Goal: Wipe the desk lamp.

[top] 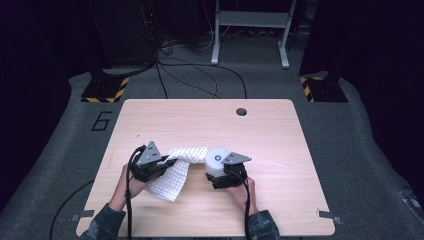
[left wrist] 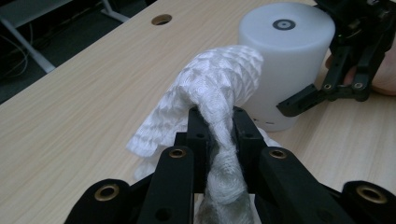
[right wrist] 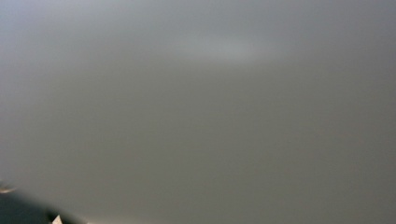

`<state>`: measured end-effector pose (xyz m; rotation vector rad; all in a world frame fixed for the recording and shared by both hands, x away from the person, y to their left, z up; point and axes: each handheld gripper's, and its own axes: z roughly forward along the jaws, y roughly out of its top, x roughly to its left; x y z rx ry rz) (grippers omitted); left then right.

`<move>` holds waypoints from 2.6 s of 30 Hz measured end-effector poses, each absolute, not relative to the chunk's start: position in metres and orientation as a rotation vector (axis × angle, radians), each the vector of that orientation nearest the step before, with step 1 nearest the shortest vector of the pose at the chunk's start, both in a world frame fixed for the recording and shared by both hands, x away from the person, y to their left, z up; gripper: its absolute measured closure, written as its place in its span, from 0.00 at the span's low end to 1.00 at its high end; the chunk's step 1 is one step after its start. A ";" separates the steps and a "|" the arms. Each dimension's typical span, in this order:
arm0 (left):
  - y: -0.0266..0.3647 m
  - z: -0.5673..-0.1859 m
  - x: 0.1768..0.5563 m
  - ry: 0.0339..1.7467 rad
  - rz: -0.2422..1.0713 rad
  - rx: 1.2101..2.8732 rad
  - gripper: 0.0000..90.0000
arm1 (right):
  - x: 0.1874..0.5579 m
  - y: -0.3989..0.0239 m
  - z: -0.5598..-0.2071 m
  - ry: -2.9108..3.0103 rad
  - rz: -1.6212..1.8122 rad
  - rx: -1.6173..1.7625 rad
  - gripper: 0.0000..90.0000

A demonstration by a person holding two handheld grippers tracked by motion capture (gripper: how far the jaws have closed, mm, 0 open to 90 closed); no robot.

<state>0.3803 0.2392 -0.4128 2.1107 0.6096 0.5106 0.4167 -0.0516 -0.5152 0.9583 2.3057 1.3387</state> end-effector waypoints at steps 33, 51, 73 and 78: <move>0.181 -0.408 0.405 0.460 0.293 2.053 0.89 | 0.417 -0.052 -0.516 2.306 1.339 0.945 0.07; 0.149 -0.418 0.420 0.475 0.204 2.060 0.90 | 0.417 -0.051 -0.517 2.295 1.343 0.952 0.07; 0.130 -0.418 0.430 0.481 0.222 2.086 0.91 | 0.417 -0.051 -0.518 2.293 1.339 0.946 0.07; 0.132 -0.418 0.433 0.480 0.220 2.085 0.92 | 0.417 -0.051 -0.517 2.298 1.331 0.947 0.07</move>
